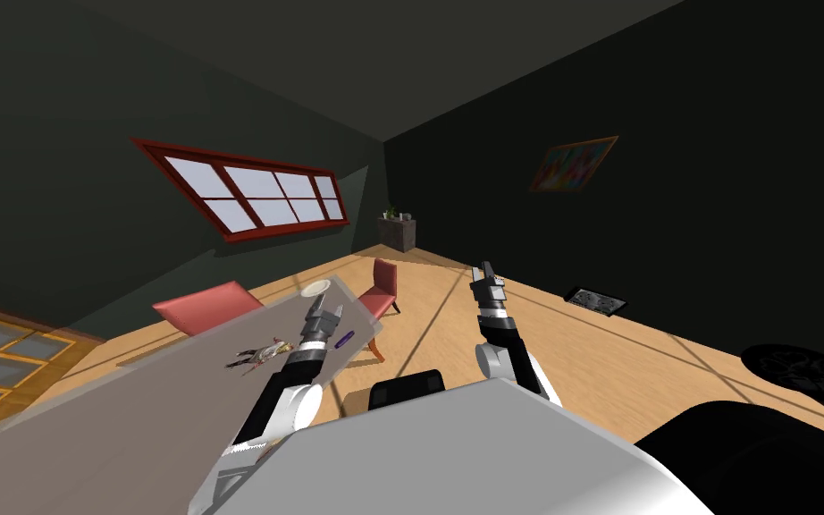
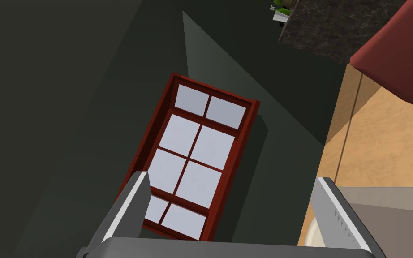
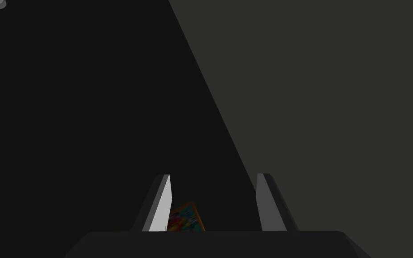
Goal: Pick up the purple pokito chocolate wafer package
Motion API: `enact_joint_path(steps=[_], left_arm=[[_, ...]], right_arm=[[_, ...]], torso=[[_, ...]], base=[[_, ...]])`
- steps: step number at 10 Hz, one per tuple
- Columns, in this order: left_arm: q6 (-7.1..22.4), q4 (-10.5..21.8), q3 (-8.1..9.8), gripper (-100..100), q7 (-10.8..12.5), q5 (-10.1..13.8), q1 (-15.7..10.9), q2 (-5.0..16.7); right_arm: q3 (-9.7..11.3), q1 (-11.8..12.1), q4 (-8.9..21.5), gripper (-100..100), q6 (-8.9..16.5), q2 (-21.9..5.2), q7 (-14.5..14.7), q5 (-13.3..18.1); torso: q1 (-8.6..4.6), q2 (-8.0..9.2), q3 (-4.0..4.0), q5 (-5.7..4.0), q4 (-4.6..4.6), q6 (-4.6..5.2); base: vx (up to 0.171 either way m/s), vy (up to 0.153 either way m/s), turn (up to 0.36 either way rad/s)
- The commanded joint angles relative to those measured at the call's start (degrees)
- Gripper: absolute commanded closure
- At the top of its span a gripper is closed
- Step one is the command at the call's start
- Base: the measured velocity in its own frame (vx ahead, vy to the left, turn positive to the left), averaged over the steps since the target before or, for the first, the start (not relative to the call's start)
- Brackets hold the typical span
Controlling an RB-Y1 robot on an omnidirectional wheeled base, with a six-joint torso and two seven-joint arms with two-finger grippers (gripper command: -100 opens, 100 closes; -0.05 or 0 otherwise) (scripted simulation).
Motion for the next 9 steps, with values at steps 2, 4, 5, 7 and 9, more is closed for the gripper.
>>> enact_joint_path(steps=[2,4,5,7,9], left_arm=[[2.7,3.7,0.16,-100,1.3,3.6,0.0,1.6],[6.0,7.6,0.14,-100,2.7,7.5,0.0,3.6],[6.0,8.6,0.14,-100,2.7,8.3,0.0,3.6],[7.7,11.1,0.13,-100,3.5,10.5,-0.1,4.6],[9.3,13.5,0.13,-100,4.2,12.7,-0.1,5.6]], right_arm=[[0.0,0.0,0.0,0,0.0,0.0,0.0,0.0],[0.0,0.0,0.0,0,0.0,0.0,0.0,0.0],[0.0,0.0,0.0,0,0.0,0.0,0.0,0.0],[0.0,0.0,0.0,0,0.0,0.0,0.0,0.0],[0.0,0.0,0.0,0,0.0,0.0,0.0,0.0]], torso=[[-0.08,-0.06,-0.03,-0.02,-0.01,0.01],[-0.05,-0.04,-0.02,-0.01,-0.01,0.0],[-0.06,-0.09,-0.05,-0.02,-0.02,0.0],[-0.04,-0.04,-0.02,-0.01,-0.01,0.0],[0.01,0.05,0.03,0.0,0.01,-0.01]], base=[[0.065,-0.047,-0.07],[0.073,-0.045,-0.078],[0.065,-0.031,-0.039],[0.051,-0.027,-0.063],[0.04,-0.018,-0.056]])
